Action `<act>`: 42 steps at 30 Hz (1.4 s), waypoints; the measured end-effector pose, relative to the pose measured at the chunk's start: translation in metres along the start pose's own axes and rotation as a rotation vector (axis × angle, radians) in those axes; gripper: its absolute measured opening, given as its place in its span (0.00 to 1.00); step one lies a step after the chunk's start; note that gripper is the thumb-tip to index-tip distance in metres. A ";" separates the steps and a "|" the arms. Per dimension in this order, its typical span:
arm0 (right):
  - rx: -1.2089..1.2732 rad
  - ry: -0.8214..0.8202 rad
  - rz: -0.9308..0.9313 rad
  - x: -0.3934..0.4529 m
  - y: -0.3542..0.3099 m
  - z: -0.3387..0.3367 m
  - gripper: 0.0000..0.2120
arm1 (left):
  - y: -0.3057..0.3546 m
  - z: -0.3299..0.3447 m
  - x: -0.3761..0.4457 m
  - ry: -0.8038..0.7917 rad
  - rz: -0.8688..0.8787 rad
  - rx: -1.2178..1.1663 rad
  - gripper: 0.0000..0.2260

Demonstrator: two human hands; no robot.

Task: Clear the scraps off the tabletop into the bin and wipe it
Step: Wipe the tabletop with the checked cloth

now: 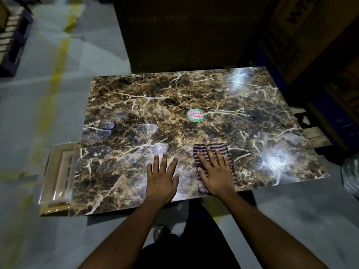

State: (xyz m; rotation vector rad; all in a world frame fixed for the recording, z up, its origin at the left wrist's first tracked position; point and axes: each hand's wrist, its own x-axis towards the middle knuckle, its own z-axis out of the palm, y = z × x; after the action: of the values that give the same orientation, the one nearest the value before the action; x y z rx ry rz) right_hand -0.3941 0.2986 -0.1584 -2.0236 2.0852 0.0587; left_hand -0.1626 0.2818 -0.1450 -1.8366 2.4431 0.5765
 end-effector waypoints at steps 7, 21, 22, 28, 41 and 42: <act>0.010 0.004 -0.122 0.035 -0.014 -0.007 0.30 | 0.010 -0.004 0.046 0.042 -0.030 0.019 0.26; 0.023 0.063 -0.096 0.154 0.053 -0.034 0.29 | 0.028 -0.028 0.162 0.033 -0.064 -0.009 0.27; 0.038 0.074 -0.047 0.172 0.056 -0.039 0.29 | 0.029 -0.030 0.172 0.032 -0.068 -0.010 0.27; 0.047 0.022 -0.132 0.223 0.039 -0.045 0.29 | 0.035 -0.047 0.231 0.058 -0.064 0.012 0.26; 0.001 0.012 -0.186 0.342 0.086 -0.074 0.29 | 0.036 -0.072 0.332 0.130 -0.006 0.139 0.24; -0.008 0.008 -0.151 0.352 0.099 -0.077 0.29 | 0.037 -0.072 0.339 0.135 0.001 0.146 0.24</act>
State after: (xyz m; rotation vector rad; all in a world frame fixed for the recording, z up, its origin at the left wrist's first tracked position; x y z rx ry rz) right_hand -0.5082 -0.0571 -0.1652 -2.1815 1.9329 0.0327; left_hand -0.2856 -0.0442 -0.1506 -1.8741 2.4929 0.2739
